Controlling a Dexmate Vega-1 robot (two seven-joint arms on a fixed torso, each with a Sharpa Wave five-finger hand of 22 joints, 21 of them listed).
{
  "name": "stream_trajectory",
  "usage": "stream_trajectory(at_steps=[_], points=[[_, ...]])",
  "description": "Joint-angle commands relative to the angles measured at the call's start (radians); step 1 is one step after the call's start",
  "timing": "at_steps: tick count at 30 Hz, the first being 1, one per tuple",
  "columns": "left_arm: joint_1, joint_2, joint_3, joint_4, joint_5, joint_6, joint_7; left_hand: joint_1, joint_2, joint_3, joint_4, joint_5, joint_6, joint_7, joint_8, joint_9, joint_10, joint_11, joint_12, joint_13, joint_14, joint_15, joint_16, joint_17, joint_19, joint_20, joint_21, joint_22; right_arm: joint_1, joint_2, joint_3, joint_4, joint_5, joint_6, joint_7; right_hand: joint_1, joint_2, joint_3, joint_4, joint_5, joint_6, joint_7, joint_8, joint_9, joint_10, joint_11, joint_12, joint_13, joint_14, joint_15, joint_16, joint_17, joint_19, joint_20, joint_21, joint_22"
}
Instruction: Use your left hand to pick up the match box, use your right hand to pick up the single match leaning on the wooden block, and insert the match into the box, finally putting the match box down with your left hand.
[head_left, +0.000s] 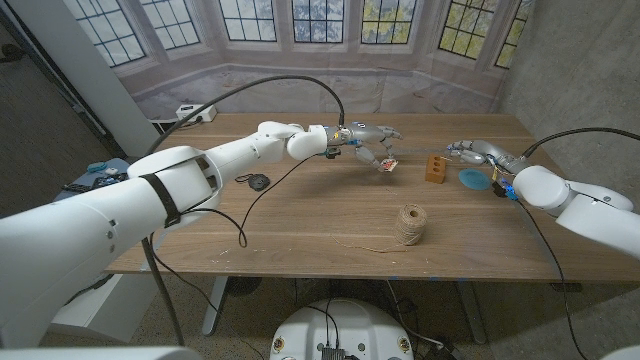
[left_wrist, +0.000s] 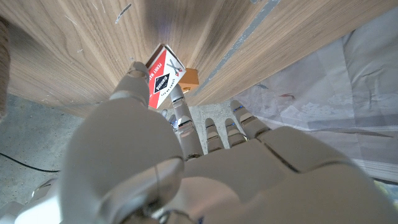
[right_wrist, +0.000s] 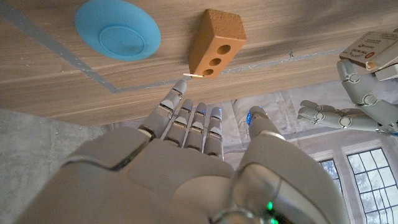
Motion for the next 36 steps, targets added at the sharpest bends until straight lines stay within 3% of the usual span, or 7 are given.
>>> stream_trajectory(at_steps=[1, 17, 29, 36], points=[[0.031, 0.006, -0.017, -0.034, -0.05, 0.035, -0.035, -0.001, 0.012, -0.005, -0.001, 0.0, 0.006, 0.009, 0.009, 0.006, 0.006, 0.001, -0.002, 0.005, 0.004, 0.006, -0.002, 0.003, -0.003, 0.002, -0.002, 0.003, 0.013, -0.01, -0.025, 0.012, -0.037, -0.016, 0.006, 0.015, -0.001, 0.001, -0.004, -0.004, 0.011, 0.001, 0.007, 0.004, 0.012, -0.002, 0.007, 0.003, 0.012, -0.042, 0.008, 0.001, 0.006, -0.022, 0.008, 0.003], [0.079, 0.057, -0.056, -0.148, -0.059, 0.101, -0.095, -0.002, 0.016, -0.007, -0.001, 0.0, 0.006, 0.01, 0.009, 0.007, 0.01, 0.0, -0.002, 0.005, 0.005, 0.007, -0.002, 0.003, -0.002, 0.001, -0.001, 0.003, 0.069, -0.008, -0.083, 0.026, -0.129, -0.044, 0.026, 0.057, -0.008, 0.004, -0.021, -0.006, 0.048, -0.004, 0.01, 0.004, 0.051, -0.009, 0.011, 0.003, 0.052, -0.045, 0.016, -0.001, 0.041, -0.026, 0.012, 0.003], [0.093, 0.049, -0.07, -0.15, -0.069, 0.114, -0.106, -0.002, 0.017, -0.01, -0.001, -0.001, 0.009, 0.011, 0.011, 0.007, 0.01, 0.0, -0.003, 0.005, 0.006, 0.006, -0.002, 0.003, -0.003, 0.003, -0.001, 0.003, 0.103, -0.012, -0.12, 0.031, -0.203, -0.061, 0.044, 0.075, -0.015, -0.003, -0.023, -0.006, 0.079, 0.0, 0.015, 0.005, 0.079, -0.001, 0.014, 0.003, 0.084, -0.042, 0.024, 0.0, 0.079, -0.018, 0.019, 0.003], [0.087, 0.027, -0.068, -0.116, -0.074, 0.105, -0.094, -0.002, 0.018, -0.011, -0.001, -0.001, 0.011, 0.012, 0.012, 0.008, 0.011, 0.001, -0.003, 0.005, 0.009, 0.007, -0.001, 0.003, -0.004, 0.004, -0.001, 0.003, 0.112, -0.02, -0.13, 0.026, -0.251, -0.078, 0.039, 0.095, -0.022, -0.006, -0.029, -0.006, 0.106, -0.001, 0.019, 0.005, 0.107, 0.0, 0.018, 0.003, 0.117, -0.045, 0.033, -0.002, 0.111, -0.015, 0.025, 0.004]])
